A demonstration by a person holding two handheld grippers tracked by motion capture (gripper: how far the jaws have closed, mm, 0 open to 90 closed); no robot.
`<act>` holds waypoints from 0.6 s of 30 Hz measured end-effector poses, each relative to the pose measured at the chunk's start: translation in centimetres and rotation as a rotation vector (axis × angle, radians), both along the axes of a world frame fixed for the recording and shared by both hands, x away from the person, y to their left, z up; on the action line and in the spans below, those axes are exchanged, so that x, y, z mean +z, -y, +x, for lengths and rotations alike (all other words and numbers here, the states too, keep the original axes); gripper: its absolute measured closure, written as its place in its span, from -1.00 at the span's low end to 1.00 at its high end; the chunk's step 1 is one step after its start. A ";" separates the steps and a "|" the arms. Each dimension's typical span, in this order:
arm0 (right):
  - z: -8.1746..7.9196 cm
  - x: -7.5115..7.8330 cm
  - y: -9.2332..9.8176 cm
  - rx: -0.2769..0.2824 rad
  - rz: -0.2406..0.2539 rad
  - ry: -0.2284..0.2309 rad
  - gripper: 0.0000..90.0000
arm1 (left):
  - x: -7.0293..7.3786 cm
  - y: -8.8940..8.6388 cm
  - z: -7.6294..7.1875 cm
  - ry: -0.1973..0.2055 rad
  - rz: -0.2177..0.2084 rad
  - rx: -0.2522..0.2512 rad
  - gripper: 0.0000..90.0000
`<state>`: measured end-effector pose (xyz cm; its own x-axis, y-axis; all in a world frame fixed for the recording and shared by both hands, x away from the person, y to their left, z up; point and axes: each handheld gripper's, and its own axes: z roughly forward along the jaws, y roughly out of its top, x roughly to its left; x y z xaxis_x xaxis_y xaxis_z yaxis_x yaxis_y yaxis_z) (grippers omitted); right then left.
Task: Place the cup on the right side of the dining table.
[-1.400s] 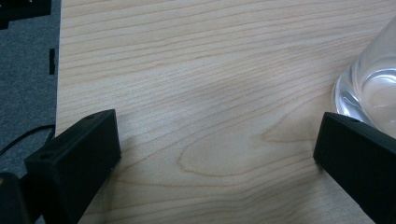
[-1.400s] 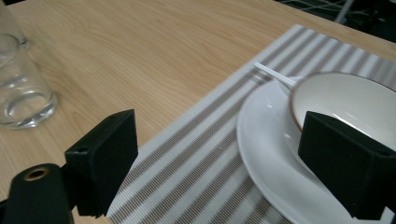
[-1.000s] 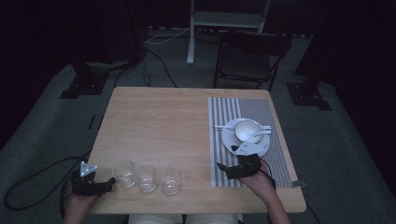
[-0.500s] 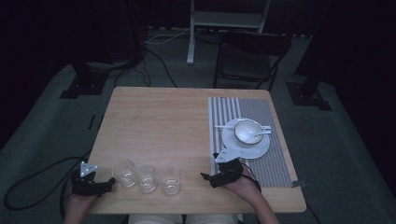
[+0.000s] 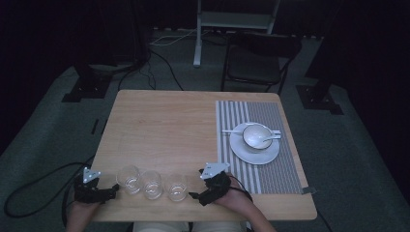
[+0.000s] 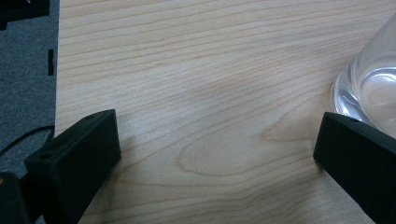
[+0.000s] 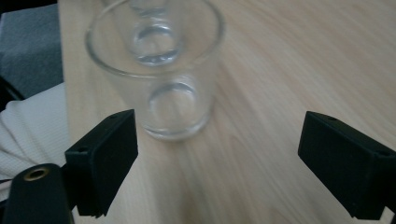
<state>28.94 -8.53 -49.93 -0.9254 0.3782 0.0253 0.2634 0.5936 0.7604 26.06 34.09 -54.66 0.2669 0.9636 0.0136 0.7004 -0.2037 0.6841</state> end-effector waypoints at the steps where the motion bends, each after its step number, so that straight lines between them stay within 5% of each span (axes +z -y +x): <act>1: -0.1 -0.1 -0.3 0.010 0.001 -0.005 -0.74 | 0.0 0.0 0.0 0.000 0.000 -0.001 -0.98; 18: -0.9 -1.2 -4.0 0.075 0.026 -0.024 -0.74 | 0.0 0.0 0.0 0.000 0.000 -0.006 -0.98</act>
<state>28.02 -4.55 -51.15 -0.9501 0.3068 0.0567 0.2374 0.5928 0.7696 26.05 34.13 -54.67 0.2726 0.9620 0.0138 0.6990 -0.2078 0.6843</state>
